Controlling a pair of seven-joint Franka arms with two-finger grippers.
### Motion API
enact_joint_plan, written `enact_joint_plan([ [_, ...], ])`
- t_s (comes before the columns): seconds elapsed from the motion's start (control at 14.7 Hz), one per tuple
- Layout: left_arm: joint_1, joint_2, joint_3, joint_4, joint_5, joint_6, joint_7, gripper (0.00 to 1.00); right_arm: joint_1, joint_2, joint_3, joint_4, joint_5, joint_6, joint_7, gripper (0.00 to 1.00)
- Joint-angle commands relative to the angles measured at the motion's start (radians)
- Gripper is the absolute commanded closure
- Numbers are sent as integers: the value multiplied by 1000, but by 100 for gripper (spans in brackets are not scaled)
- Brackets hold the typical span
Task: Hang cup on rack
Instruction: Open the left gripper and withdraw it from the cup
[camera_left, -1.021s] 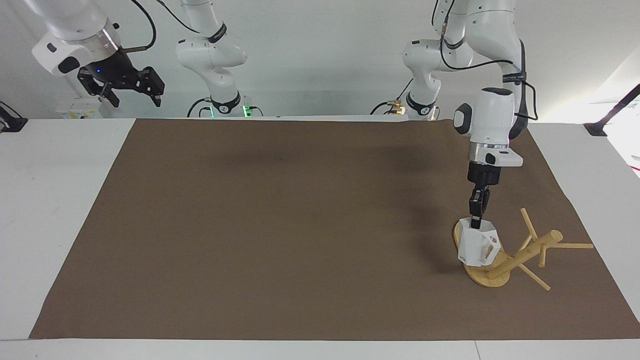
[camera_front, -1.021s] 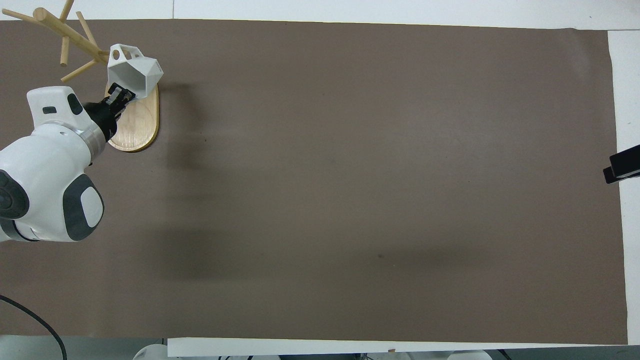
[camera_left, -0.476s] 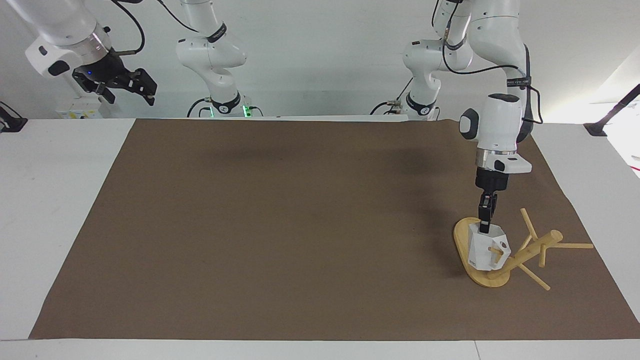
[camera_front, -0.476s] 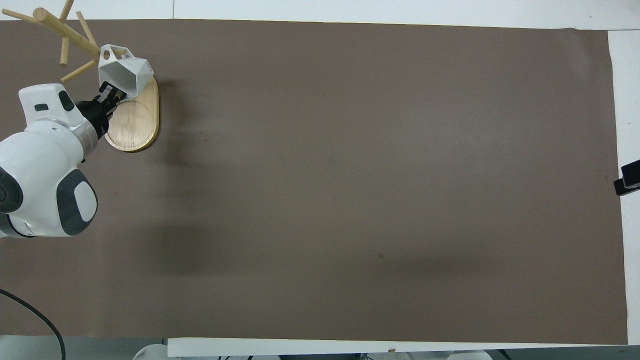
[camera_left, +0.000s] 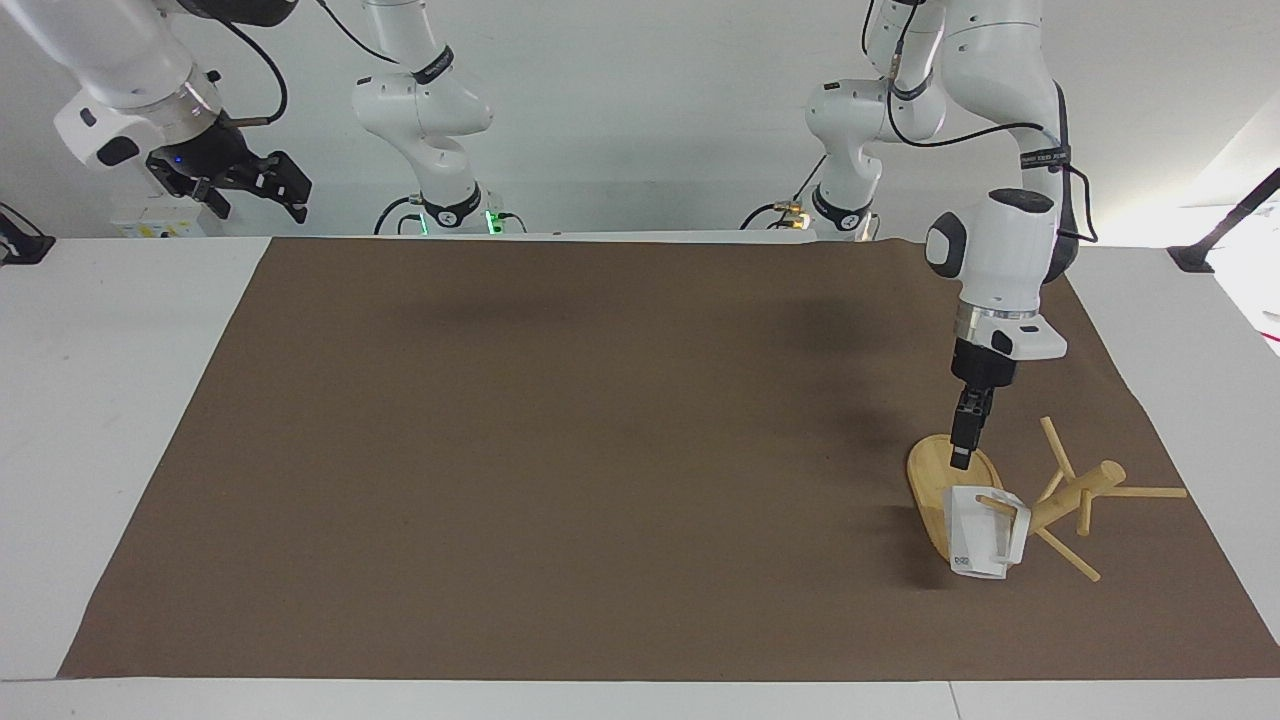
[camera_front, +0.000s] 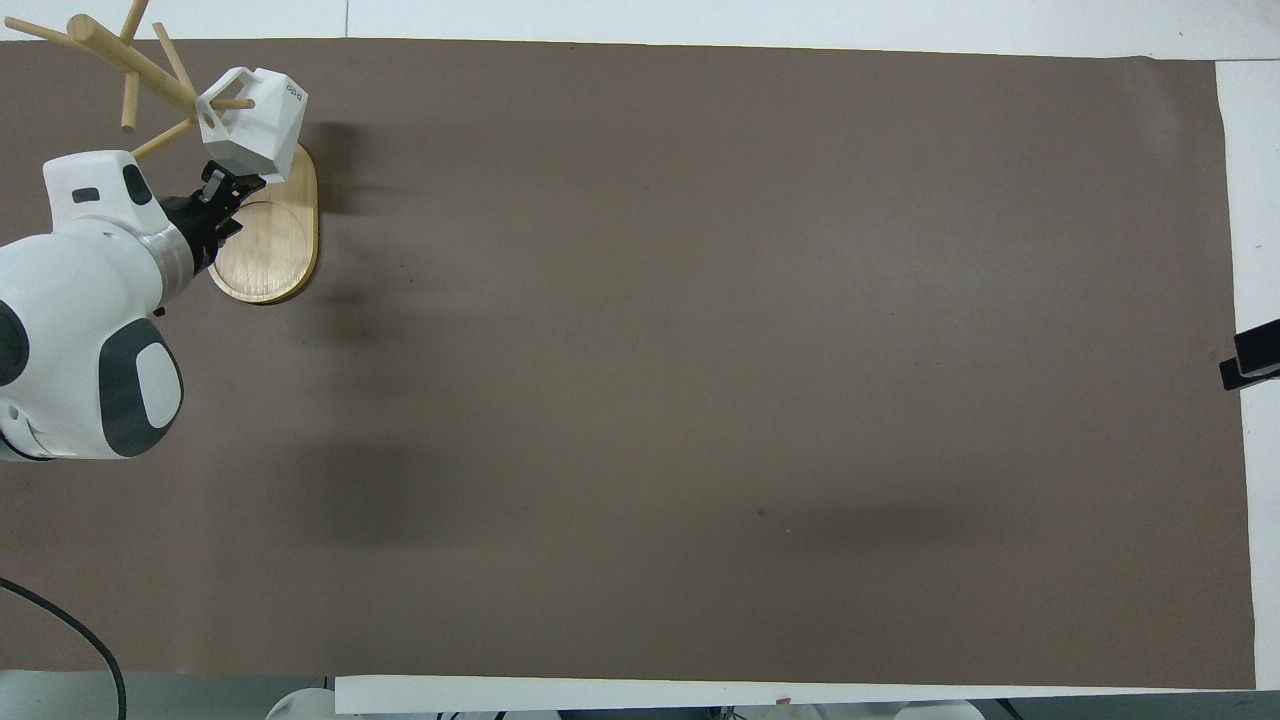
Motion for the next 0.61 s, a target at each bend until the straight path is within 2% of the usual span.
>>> enact_joint_plan([
  [0.0, 12, -124, -7, 3, 9, -245, 39, 0, -8, -15, 6, -31, 1, 24, 12, 0],
  [0.14, 25, -207, 1, 38, 9, -465, 143, 1, -6, -15, 6, -31, 1, 24, 8, 0],
  [0.2, 29, -219, 7, 87, 7, -599, 212, 1, -2, -16, 7, -34, 1, 20, 4, 0],
  [0.34, 67, -218, 7, 223, 9, -867, 382, 1, 4, -18, 7, -36, 1, 18, 4, 0],
  [0.54, 125, -189, 10, 426, 6, -1179, 764, 1, 3, -18, 7, -36, 1, 18, 4, 0],
])
